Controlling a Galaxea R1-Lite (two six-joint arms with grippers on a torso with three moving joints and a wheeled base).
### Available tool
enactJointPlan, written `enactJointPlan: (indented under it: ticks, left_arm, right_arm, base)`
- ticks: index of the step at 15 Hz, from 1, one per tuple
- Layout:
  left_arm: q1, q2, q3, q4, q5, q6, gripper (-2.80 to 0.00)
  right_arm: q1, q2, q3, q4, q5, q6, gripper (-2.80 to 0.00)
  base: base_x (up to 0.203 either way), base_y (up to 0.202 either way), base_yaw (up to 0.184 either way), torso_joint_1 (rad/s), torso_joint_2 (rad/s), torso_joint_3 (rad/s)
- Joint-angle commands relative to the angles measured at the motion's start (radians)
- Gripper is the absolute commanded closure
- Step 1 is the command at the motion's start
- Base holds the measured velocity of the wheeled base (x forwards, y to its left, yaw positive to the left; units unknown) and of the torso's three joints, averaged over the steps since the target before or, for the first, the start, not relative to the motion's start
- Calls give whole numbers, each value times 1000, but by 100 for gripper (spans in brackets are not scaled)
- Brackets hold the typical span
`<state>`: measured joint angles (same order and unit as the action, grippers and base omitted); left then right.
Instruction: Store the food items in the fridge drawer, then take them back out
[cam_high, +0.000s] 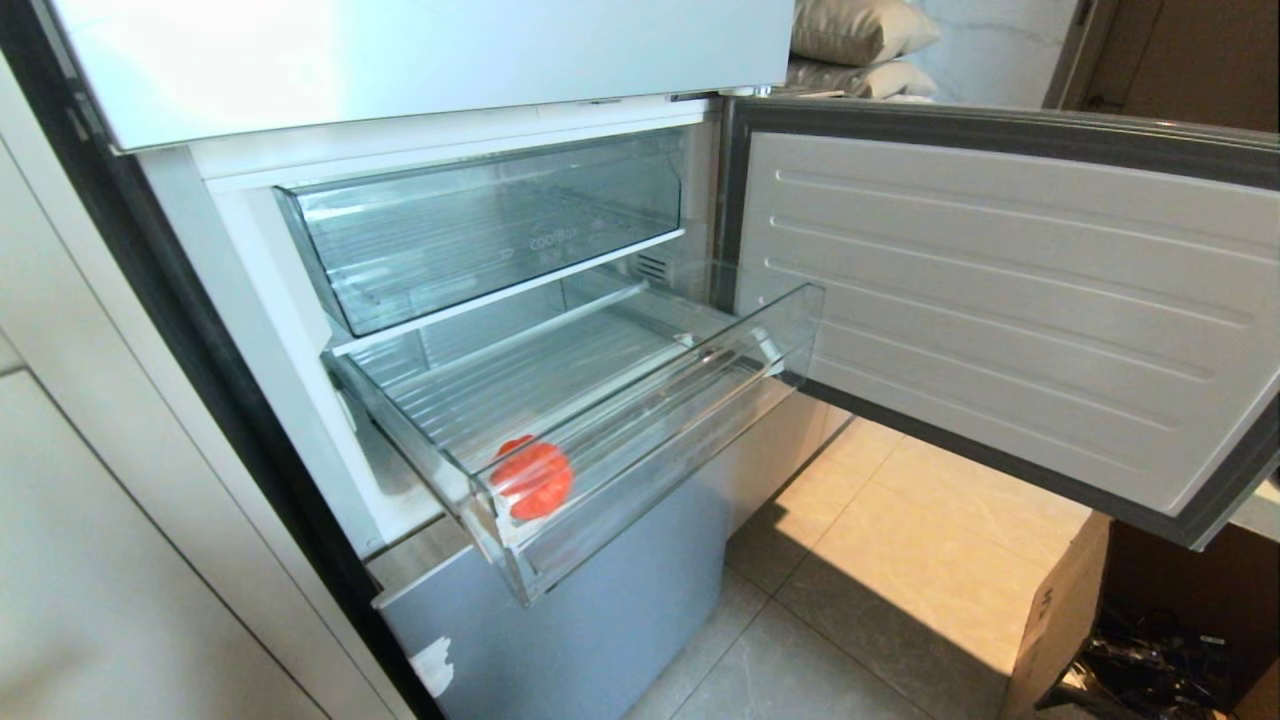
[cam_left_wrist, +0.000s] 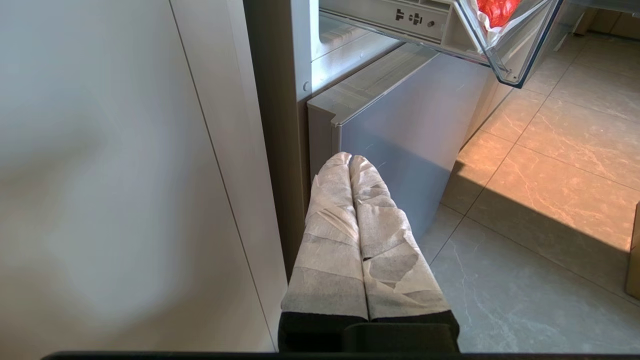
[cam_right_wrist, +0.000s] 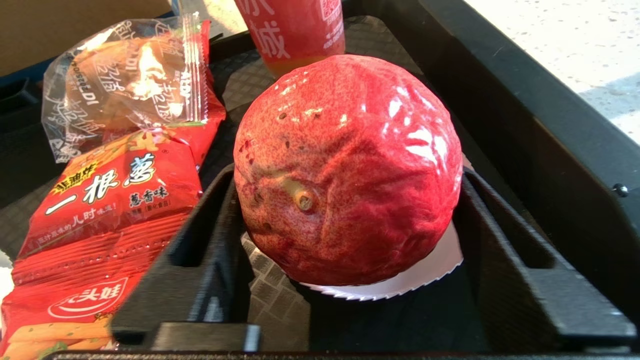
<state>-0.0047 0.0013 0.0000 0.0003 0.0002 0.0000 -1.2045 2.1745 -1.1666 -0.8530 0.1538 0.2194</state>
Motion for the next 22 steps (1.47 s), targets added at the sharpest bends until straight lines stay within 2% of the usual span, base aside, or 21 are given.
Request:
enactJointPlan:
  ticks: [1,7,12,13,14,19,21,22]
  left_arm:
    - [0,0,0,0,0,0,0]
    - [0,0,0,0,0,0,0]
    - [-1,0,0,0,0,0,0]
    - [0,0,0,0,0,0,0]
    - [0,0,0,0,0,0,0]
    - [0,0,0,0,0,0,0]
    - [0,0,0,0,0,0,0]
    - [0,0,0,0,0,0,0]
  right_arm:
    - [0,-12,3,-5,1,2,-280]
    - [-16,-102,74,-5,2,2,-280]
    - [-31,-278,188,-6,29,2,-280]
    - [-35,-336,227,-6,44,2,-207]
    - [-37,-400,264,-5,55,2,0]
    - [-1,-800,491,27,66,-9,0]
    - [84,-980,600,60,65,-22,0]
    - [165,-1051,657,75,63,-36,0]
  base:
    - [0,0,0,0,0,0]
    - [0,0,0,0,0,0]
    - [0,0,0,0,0,0]
    - [0,0,0,0,0,0]
    - [0,0,0,0,0,0]
    - [0,0,0,0,0,0]
    - [0,0,0,0,0,0]
    - [0,0,0,0,0,0]
